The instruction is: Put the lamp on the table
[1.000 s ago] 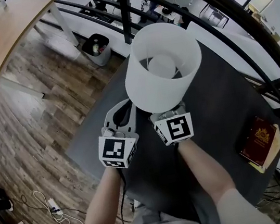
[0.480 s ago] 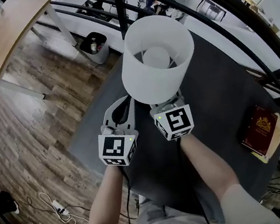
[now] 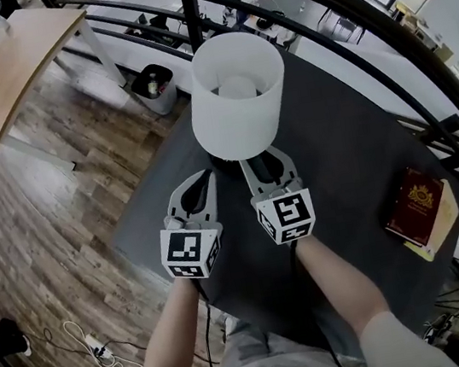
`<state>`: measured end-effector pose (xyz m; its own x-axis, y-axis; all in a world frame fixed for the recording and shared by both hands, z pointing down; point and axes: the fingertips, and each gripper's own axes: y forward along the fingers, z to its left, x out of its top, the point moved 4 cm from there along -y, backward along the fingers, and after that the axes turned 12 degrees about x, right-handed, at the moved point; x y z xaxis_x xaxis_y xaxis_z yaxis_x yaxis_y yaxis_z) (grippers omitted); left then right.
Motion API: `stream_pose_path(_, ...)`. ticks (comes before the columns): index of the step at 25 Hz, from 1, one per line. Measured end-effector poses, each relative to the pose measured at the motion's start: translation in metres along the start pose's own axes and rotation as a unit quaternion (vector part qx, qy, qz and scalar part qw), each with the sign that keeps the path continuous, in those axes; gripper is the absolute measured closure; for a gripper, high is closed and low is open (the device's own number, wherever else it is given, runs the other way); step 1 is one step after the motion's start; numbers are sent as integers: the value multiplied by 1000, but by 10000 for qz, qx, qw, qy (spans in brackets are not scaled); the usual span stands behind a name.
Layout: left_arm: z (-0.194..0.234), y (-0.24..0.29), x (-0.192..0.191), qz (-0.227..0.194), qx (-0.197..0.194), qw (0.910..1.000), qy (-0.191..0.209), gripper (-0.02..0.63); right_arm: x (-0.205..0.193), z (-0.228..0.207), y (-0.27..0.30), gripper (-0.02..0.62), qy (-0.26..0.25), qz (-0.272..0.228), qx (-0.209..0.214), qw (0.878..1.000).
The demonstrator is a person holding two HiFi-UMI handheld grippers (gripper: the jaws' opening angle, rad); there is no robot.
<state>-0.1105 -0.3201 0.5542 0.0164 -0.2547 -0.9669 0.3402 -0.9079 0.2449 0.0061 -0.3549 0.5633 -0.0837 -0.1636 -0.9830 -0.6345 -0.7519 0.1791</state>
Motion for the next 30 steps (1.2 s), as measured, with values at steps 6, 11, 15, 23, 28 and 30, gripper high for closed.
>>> stream_pose_path(6, -18, -33, 13, 2, -19, 10000, -2, 600, -5, 7, -50, 525, 469, 113, -188, 9987)
stream_pose_path(11, -34, -64, 37, -25, -69, 10000, 39, 600, 27, 22, -94, 541, 456, -89, -62, 9989)
stream_pose_path(15, -46, -90, 63, -74, -57, 10000, -12, 600, 67, 40, -129, 547, 129, -290, 250, 9992)
stream_pose_path(23, -78, -147, 125, -375, -415, 9984, 125, 600, 142, 82, -195, 560, -412, -792, 799, 9928)
stream_pose_path(28, -99, -180, 157, -617, -569, 9964, 135, 600, 174, 105, -231, 566, -220, -1013, 1117, 9883)
stream_pose_path(30, -107, -192, 173, -748, -668, 9949, 138, 600, 187, 112, -241, 566, -101, -1067, 1258, 9863)
